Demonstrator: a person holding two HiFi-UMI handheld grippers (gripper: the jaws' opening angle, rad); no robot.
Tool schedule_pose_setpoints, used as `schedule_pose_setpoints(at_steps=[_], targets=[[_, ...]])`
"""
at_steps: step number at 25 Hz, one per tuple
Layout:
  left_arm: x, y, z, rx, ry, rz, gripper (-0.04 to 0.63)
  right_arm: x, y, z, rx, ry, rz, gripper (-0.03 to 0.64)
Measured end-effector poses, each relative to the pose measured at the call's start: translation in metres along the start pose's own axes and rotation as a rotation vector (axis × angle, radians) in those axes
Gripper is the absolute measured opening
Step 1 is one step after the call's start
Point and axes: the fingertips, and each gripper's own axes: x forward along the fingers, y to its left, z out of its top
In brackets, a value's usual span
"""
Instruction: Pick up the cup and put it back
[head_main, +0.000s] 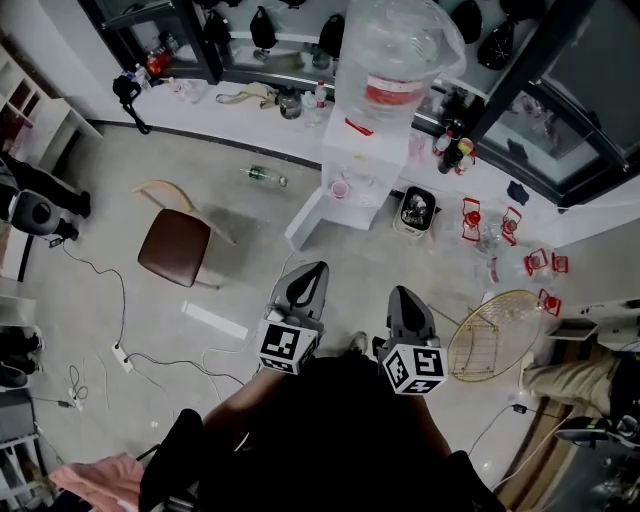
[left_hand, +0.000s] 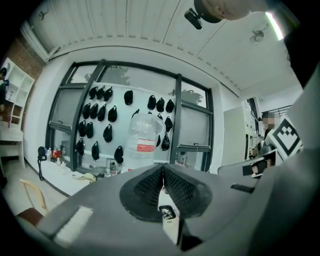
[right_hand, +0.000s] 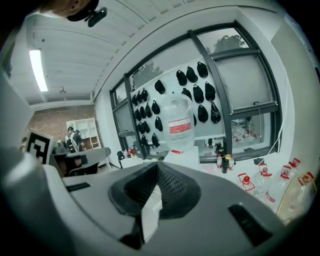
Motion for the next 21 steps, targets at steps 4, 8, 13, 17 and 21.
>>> schedule_pose_setpoints(at_steps=[4,8,13,17,21], targets=[[-0.0010,-0.0003,-0.0036,-0.005,0.004,0.011,0.008,-0.0020,-0.0020,-0.0040,0.012,0.010,0.001,-0.006],[-0.0029,-0.0011,-0.0066,-0.012,0.006,0.015,0.008,-0.0036,-0.0041,-0.0055,0.013,0.015,-0.001,-0.006],[-0.0044,-0.0003,-0.0058,-0.002,0.000,0.013,0.008,-0.0031,-0.0031,-0.0059,0.011,0.009,0.002,-0.005],[-0.0079,0.0007,-0.0094,-0.013,0.011,0.017,0.008,-0.0029,-0.0005,-0.0067,0.020,0.012,0.011,-0.006],[-0.0079,0.0013,-0.0090,-0.016,0.014,0.014,0.008,-0.0009,0.0013,-0.0038,0.031,0.013,0.015,-0.006]])
